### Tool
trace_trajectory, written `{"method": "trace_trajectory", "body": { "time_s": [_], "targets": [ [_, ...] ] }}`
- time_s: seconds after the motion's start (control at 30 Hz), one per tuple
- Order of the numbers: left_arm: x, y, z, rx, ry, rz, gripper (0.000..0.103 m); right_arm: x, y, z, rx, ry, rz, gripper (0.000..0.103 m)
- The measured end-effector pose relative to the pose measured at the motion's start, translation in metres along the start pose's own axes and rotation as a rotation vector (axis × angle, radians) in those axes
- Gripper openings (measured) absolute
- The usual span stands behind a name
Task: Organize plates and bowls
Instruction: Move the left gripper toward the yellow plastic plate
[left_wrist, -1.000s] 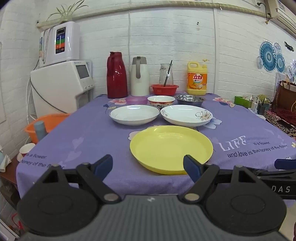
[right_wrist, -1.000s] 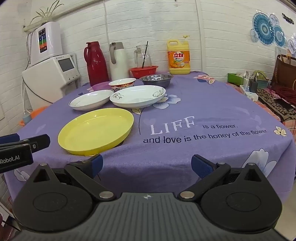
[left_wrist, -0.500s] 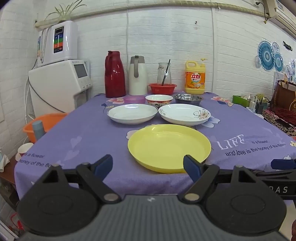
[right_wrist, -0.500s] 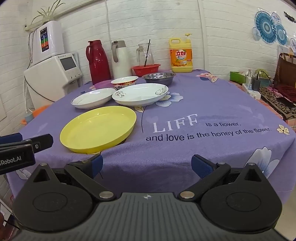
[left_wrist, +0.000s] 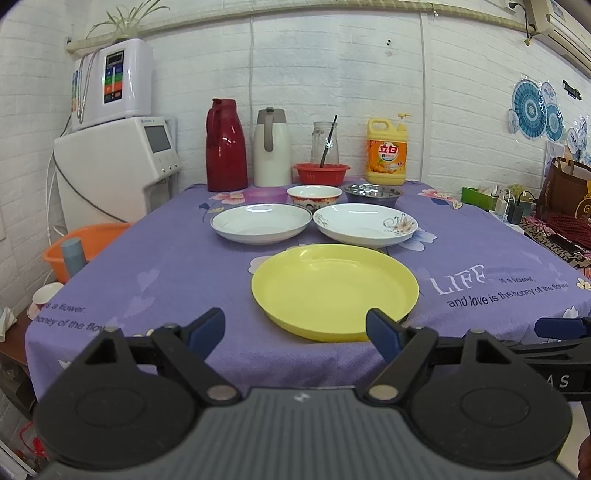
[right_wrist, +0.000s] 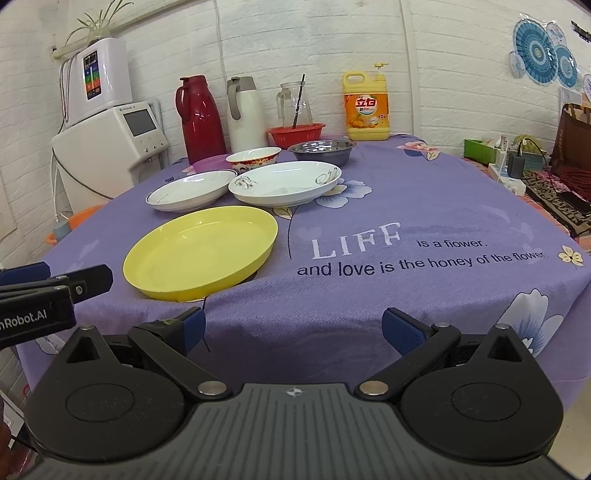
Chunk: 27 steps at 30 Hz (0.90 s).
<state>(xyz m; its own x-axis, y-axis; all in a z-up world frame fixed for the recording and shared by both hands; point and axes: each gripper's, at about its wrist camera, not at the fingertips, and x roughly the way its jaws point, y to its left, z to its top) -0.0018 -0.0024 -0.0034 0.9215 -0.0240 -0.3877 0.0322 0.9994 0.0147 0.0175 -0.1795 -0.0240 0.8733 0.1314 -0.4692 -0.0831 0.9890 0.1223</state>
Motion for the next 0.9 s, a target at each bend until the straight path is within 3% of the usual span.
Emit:
{"method": "trace_trajectory", "body": {
  "time_s": [0.9],
  "targets": [
    [0.0061, 0.0001, -0.0027, -0.003, 0.023, -0.023, 0.079, 0.0042, -0.0014, -0.0006, -0.015, 0.023, 0.020, 0.103]
  ]
}}
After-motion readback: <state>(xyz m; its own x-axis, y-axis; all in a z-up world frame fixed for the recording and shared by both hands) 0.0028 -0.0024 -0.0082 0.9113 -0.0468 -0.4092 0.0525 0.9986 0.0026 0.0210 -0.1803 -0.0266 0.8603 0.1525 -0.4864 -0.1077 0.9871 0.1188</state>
